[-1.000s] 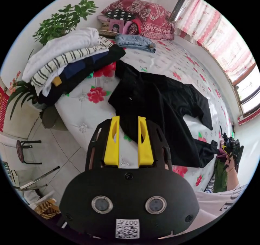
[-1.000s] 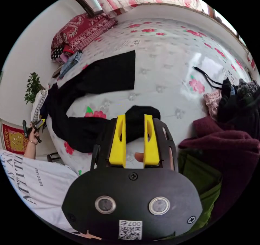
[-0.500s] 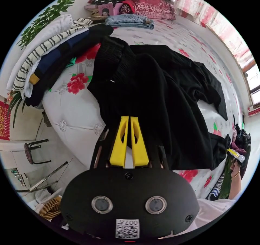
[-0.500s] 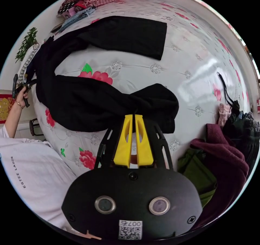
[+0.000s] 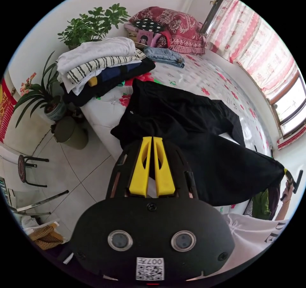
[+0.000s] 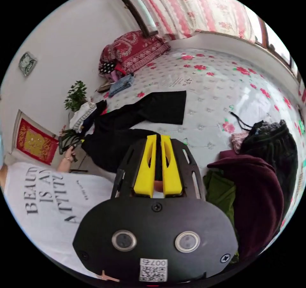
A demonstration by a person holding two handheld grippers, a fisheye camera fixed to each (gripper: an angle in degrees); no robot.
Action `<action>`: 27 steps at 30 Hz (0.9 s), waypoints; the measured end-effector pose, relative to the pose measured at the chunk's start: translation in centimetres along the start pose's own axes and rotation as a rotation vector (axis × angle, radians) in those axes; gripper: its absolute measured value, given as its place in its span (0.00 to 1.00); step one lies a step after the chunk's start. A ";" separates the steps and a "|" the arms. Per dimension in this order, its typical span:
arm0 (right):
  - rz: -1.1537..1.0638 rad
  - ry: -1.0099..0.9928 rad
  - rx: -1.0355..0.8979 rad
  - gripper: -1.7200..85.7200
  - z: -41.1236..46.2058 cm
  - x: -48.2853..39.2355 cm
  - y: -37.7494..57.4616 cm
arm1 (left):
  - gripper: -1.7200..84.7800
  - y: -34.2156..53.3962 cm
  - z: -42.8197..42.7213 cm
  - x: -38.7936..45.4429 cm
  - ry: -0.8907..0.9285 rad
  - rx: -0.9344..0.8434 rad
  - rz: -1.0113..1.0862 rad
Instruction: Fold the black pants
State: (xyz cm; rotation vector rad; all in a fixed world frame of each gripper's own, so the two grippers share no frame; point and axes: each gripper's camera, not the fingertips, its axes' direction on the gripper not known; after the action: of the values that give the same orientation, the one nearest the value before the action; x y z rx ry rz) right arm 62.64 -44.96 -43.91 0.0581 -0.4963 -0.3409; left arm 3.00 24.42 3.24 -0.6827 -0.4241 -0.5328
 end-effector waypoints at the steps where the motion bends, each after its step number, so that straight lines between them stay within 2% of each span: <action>1: 0.067 0.083 -0.012 0.05 1.9 1.6 -0.4 | 0.01 0.5 0.2 -0.1 0.019 -0.006 -0.001; 6: 0.162 -0.036 -0.031 0.09 6.0 4.8 4.4 | 0.01 2.8 -0.6 -1.5 0.014 -0.013 0.018; 11: 0.272 0.050 -0.073 0.11 8.3 8.2 11.6 | 0.01 3.2 -1.1 -4.5 0.069 -0.030 -0.049; 16: 0.368 -0.015 -0.209 0.12 11.6 10.7 15.9 | 0.01 1.9 -1.1 -4.6 0.083 -0.020 -0.061; 19: 0.368 -0.071 -0.244 0.13 13.7 10.1 16.4 | 0.01 1.1 -1.2 -4.1 0.085 -0.019 -0.039; 22: 0.333 -0.028 -0.229 0.11 14.6 9.1 15.3 | 0.01 0.5 -1.7 -3.8 0.072 -0.013 -0.016; 24: 0.333 0.036 -0.284 0.08 14.8 9.3 14.0 | 0.01 0.3 -2.0 -3.9 0.060 -0.011 -0.006; 27: 0.263 0.061 -0.272 0.05 12.1 9.7 12.4 | 0.01 0.2 -2.8 -4.7 0.039 -0.004 0.009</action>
State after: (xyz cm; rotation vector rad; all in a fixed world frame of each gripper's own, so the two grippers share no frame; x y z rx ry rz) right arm 68.61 -36.22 -27.15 -0.2585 -0.3875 -0.1458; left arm 0.01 24.13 -1.34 -0.6766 -0.3840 -0.5379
